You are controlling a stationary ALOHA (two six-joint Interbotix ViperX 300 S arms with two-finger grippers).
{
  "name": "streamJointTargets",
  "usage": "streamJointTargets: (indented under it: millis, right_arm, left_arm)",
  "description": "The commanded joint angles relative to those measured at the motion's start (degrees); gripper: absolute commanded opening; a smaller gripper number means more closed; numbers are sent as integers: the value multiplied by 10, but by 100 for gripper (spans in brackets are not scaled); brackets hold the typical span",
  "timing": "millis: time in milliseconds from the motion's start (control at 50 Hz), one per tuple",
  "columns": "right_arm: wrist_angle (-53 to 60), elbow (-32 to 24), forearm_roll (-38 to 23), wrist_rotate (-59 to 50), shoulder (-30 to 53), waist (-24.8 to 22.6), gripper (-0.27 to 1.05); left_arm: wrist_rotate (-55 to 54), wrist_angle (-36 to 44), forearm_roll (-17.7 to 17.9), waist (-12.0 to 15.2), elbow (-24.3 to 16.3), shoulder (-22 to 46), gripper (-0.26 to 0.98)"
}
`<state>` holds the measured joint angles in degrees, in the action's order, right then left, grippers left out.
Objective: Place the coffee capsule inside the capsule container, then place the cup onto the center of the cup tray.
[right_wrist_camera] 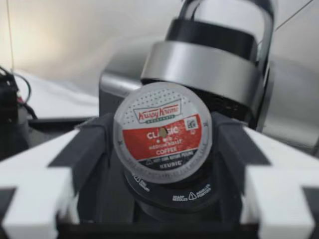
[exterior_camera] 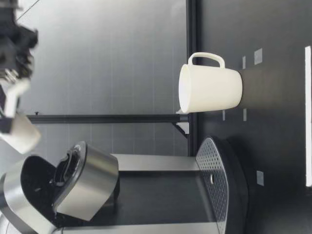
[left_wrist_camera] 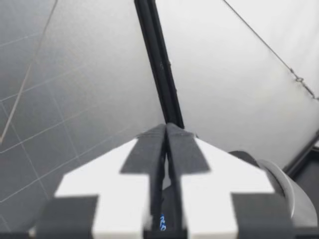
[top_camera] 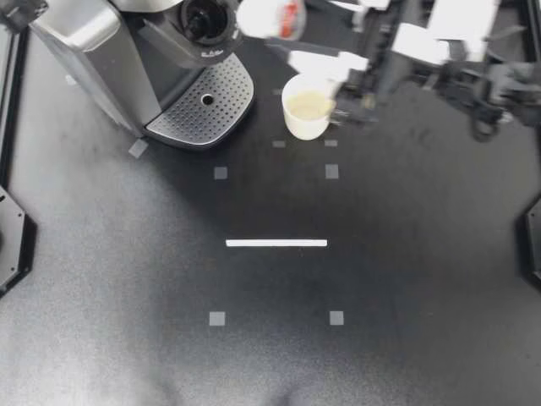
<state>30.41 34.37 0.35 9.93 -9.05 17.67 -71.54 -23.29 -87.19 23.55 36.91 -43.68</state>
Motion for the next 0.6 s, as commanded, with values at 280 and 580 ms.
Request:
streamJointTargets:
  millis: [280,580]
  right_arm:
    - [-11,-62,0,18,40,10,58]
    - [-26,-82,-1,18,66,18,58]
  left_arm:
    - [-2,1,-2,2,8,-24,9]
    - [-2,2,-2,3,14,-28,9]
